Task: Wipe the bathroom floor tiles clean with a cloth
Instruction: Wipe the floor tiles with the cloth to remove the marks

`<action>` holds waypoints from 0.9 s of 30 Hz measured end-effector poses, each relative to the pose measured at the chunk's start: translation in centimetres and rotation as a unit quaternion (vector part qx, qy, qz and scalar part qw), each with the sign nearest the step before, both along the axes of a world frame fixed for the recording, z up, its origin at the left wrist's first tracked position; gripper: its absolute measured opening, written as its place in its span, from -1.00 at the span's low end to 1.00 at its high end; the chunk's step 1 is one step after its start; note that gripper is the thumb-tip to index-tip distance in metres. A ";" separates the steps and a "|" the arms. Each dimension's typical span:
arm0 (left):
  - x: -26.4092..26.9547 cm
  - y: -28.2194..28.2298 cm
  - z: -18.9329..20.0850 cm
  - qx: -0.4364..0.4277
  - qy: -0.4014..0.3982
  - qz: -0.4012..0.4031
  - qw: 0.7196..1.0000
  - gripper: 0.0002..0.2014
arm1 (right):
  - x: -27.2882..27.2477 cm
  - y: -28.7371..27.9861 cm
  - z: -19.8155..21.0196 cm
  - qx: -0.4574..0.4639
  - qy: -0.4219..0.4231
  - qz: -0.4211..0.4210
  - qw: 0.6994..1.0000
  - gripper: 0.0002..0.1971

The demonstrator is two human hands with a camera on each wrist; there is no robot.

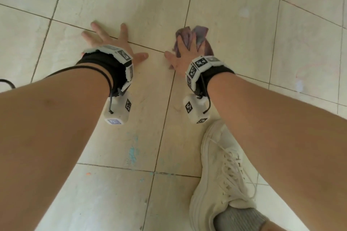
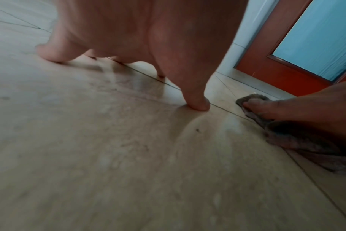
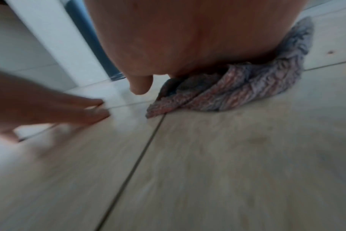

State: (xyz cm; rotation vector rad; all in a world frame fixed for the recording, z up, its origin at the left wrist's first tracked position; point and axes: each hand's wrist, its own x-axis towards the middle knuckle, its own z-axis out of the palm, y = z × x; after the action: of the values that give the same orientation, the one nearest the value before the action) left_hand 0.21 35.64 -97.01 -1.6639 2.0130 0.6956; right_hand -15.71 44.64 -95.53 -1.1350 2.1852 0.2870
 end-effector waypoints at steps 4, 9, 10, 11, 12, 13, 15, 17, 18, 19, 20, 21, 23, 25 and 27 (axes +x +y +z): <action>-0.3 -0.2 0.8 0.010 -0.011 0.003 1.000 0.04 | 2.8 3.9 0.5 0.003 -0.036 0.095 0.995 -0.28; -0.5 -0.6 1.5 0.011 -0.035 -0.016 0.999 0.04 | -0.8 6.2 0.9 0.006 -0.025 0.020 0.999 -0.32; -0.6 -0.6 1.7 0.011 -0.037 -0.017 0.999 0.03 | -2.0 6.2 0.9 0.008 -0.015 -0.012 1.000 -0.32; -0.6 -0.5 1.8 0.011 -0.039 -0.017 0.999 0.03 | -3.0 6.0 0.9 0.009 -0.008 -0.039 0.999 -0.31; -0.6 -0.4 1.9 0.010 -0.039 -0.016 0.999 0.02 | -3.9 5.7 0.9 0.010 -0.002 -0.059 0.998 -0.29; -0.7 -0.4 2.0 0.009 -0.037 -0.016 0.999 0.02 | -4.5 5.2 1.0 0.011 0.004 -0.073 0.997 -0.28; -0.6 -0.4 1.9 0.010 -0.030 -0.014 0.999 0.01 | -5.1 3.6 0.9 0.010 0.015 -0.088 0.996 -0.27; -0.5 -0.6 1.8 0.011 -0.023 -0.013 1.000 0.01 | -4.7 1.7 0.8 0.005 0.025 -0.082 0.996 -0.26; -0.4 -0.7 1.6 0.011 -0.022 -0.016 1.000 0.00 | -4.2 1.0 0.7 0.001 0.027 -0.069 0.997 -0.25; -0.4 -0.8 1.5 0.010 -0.023 -0.020 0.999 0.00 | -3.5 0.4 0.6 -0.004 0.021 -0.049 0.999 -0.25; -0.4 -0.9 1.6 0.010 -0.024 -0.023 0.999 0.00 | -2.6 0.2 0.6 -0.009 0.009 -0.023 1.000 -0.25; -0.4 -1.1 1.5 0.009 -0.023 -0.025 0.999 0.00 | -1.6 0.5 0.5 -0.011 -0.004 0.009 1.000 -0.26; -0.4 -1.4 1.4 0.010 -0.021 -0.028 0.999 0.00 | 0.2 2.3 0.7 -0.005 -0.026 0.085 0.996 -0.28; -0.3 -1.6 1.3 0.014 -0.024 -0.030 0.999 0.02 | 0.6 5.1 0.8 0.008 -0.030 0.147 0.989 -0.31; -0.4 -1.7 1.4 0.022 -0.026 -0.026 0.999 0.03 | -1.2 6.7 0.9 0.017 -0.013 0.167 0.986 -0.33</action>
State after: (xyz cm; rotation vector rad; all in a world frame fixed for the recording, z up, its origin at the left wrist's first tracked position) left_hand -0.21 33.92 -95.57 -1.5839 1.9832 0.6658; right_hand -16.87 51.32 -94.66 -1.4757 1.9530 0.4486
